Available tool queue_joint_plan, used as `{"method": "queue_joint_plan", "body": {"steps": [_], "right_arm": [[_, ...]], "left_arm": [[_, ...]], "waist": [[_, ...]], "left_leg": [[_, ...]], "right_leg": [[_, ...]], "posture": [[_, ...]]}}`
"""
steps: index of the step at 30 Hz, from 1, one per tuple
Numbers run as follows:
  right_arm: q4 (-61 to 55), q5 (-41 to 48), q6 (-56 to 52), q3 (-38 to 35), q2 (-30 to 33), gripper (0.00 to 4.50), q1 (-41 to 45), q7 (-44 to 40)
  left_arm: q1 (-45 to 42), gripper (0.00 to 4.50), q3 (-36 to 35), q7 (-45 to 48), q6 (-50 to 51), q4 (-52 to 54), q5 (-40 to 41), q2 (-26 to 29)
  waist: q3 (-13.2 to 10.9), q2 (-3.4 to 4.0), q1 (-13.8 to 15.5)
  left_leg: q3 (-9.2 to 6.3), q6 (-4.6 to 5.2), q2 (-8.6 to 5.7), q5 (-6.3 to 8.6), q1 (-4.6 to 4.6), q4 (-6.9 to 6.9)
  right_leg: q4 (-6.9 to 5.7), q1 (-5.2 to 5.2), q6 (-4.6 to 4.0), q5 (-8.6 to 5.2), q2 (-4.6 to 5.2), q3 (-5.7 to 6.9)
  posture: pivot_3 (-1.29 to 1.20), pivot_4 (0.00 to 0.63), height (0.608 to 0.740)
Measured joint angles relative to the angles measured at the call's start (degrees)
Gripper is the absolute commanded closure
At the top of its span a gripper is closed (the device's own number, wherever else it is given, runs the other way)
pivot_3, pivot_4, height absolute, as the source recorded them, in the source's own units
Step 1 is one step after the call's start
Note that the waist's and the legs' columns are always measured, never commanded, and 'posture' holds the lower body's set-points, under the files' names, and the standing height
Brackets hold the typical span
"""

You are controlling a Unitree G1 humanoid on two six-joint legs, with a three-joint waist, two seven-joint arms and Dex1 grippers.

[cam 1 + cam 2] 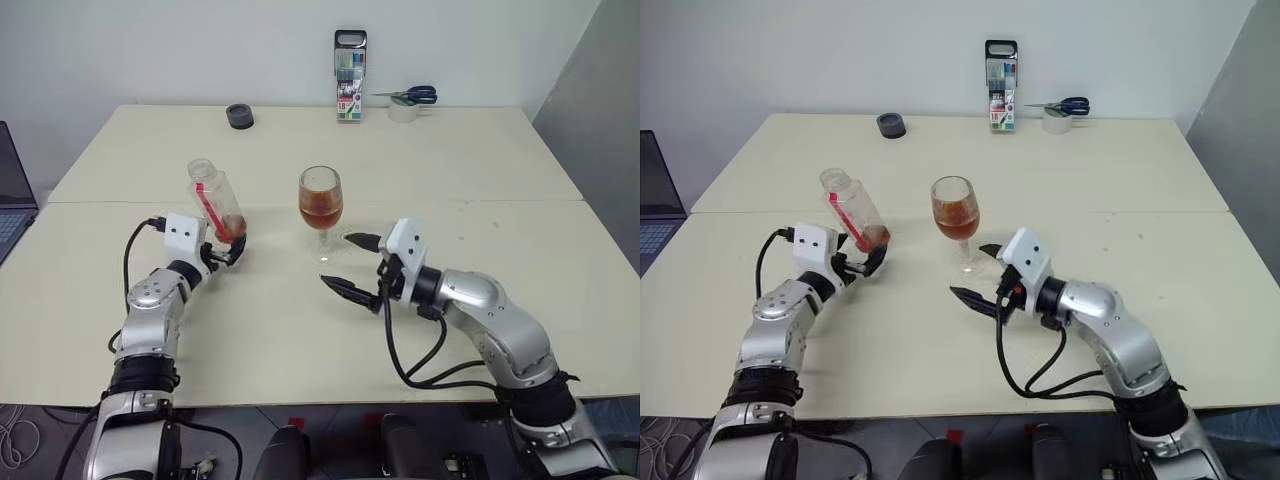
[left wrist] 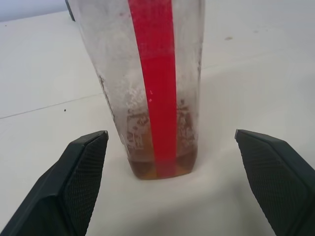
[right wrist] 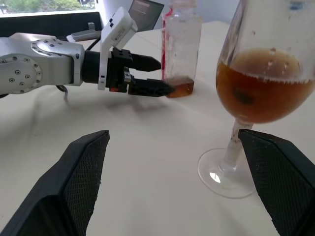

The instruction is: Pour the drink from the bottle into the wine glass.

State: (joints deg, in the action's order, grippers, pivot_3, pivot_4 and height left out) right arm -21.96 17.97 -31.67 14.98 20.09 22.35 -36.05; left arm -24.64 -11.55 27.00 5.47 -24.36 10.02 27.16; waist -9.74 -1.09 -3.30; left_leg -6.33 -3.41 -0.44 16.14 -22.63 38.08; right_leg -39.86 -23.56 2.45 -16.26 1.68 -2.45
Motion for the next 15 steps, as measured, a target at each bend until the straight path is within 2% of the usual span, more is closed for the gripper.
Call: {"method": "queue_joint_plan", "body": {"steps": [3,9,15], "right_arm": [[-0.92,-0.38,1.16,-0.68,-1.34,0.00,-3.38,1.71],[-1.48,-1.21,6.32,-5.70,-8.18,0.00,-12.89,10.35],[3.35,-5.05,15.16,-8.43,-13.90,0.00,-16.40,17.99]], "left_arm": [[3.29,0.08,-0.19,0.14,0.95,4.57,0.67,0.18],[11.75,0.08,-2.36,-2.40,7.25,19.00,2.27,0.63],[15.72,0.08,-2.24,-5.13,8.86,28.17,2.60,-2.36]], "waist": [[0.01,-0.02,0.00],[0.01,-0.01,0.35],[0.02,0.00,0.66]], "left_leg": [[-0.02,0.00,0.02,0.00,0.03,-0.05],[0.00,0.00,0.03,0.00,0.12,-0.07],[0.12,0.00,0.04,0.01,0.31,-0.12]], "right_leg": [[0.02,0.03,0.00,0.00,0.01,-0.01],[0.08,0.14,0.00,0.00,0.02,-0.05],[0.23,0.32,0.00,0.00,0.01,-0.08]], "posture": [[0.00,0.150,0.740],[0.00,0.150,0.740],[0.00,0.150,0.740]]}}
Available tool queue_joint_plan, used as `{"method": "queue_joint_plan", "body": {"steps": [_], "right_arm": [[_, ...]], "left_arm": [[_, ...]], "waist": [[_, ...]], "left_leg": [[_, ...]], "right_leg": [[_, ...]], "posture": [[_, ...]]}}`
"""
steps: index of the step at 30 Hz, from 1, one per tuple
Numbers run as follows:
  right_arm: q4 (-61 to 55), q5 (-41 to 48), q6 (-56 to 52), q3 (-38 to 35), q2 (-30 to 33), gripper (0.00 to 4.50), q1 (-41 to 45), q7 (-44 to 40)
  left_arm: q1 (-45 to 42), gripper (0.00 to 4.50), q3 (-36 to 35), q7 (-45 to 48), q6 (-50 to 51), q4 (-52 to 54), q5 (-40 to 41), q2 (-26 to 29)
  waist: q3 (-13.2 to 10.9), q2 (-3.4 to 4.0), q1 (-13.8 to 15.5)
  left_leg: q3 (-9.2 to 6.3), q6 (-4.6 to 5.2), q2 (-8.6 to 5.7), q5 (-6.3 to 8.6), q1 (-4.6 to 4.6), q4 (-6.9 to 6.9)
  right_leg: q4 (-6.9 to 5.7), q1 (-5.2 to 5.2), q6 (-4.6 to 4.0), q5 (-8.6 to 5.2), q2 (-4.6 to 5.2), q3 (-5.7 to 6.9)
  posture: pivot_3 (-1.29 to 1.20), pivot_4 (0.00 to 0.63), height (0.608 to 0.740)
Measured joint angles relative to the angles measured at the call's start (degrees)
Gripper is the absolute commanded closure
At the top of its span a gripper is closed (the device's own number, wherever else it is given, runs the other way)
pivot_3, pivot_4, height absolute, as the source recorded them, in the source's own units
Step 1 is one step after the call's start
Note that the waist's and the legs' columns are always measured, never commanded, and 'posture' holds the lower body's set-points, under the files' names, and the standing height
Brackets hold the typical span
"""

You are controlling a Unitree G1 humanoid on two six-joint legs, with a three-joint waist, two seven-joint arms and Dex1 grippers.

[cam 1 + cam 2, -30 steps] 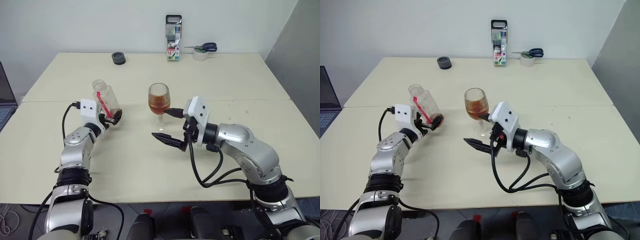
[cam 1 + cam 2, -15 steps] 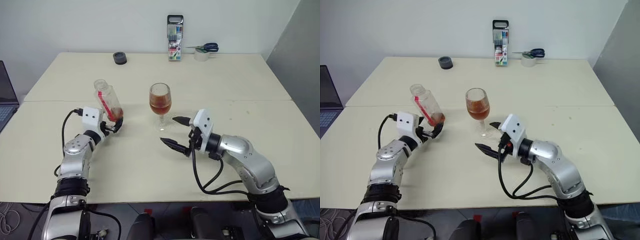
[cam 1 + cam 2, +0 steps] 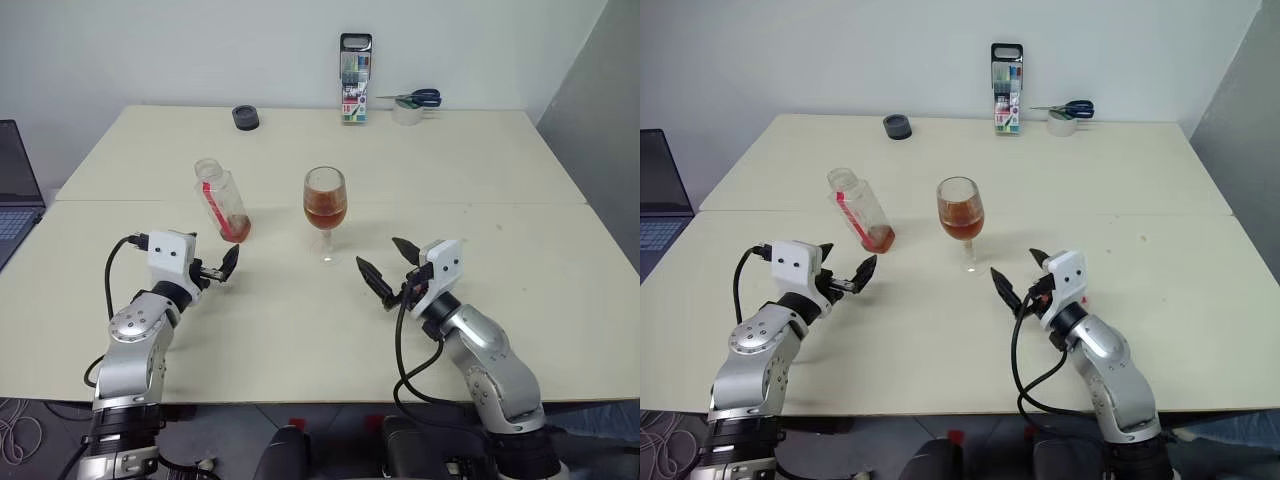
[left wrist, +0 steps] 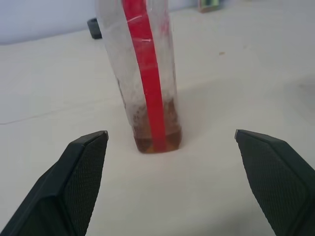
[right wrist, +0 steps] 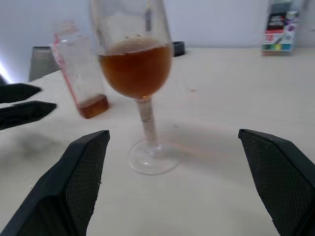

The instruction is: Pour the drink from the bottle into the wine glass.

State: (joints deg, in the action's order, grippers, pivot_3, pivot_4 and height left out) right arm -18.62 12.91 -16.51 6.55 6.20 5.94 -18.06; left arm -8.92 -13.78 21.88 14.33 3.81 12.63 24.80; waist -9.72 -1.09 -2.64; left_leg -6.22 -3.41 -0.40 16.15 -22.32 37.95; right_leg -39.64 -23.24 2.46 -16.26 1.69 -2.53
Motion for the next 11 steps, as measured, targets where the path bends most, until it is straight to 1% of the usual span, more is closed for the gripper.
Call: {"method": "queue_joint_plan", "body": {"steps": [5,11], "right_arm": [[1.51,-0.94,2.76,-1.20,-1.51,0.00,-1.49,3.07],[1.51,-0.97,3.42,-1.23,-0.84,0.00,-2.06,3.16]], "left_arm": [[6.09,0.08,3.10,0.68,0.19,5.37,-0.22,-1.00],[7.15,0.08,4.47,1.29,-0.41,6.68,-0.39,-1.15]], "waist": [[-0.01,0.01,0.10],[-0.01,0.01,0.32]], "left_leg": [[0.01,0.00,0.02,0.00,0.00,-0.06],[0.03,0.00,0.03,0.00,0.01,-0.04]], "right_leg": [[0.08,0.00,0.00,0.00,-0.01,-0.01],[0.10,0.04,0.00,0.00,-0.04,-0.01]], "posture": [[0.00,0.150,0.740],[0.00,0.150,0.740]]}}
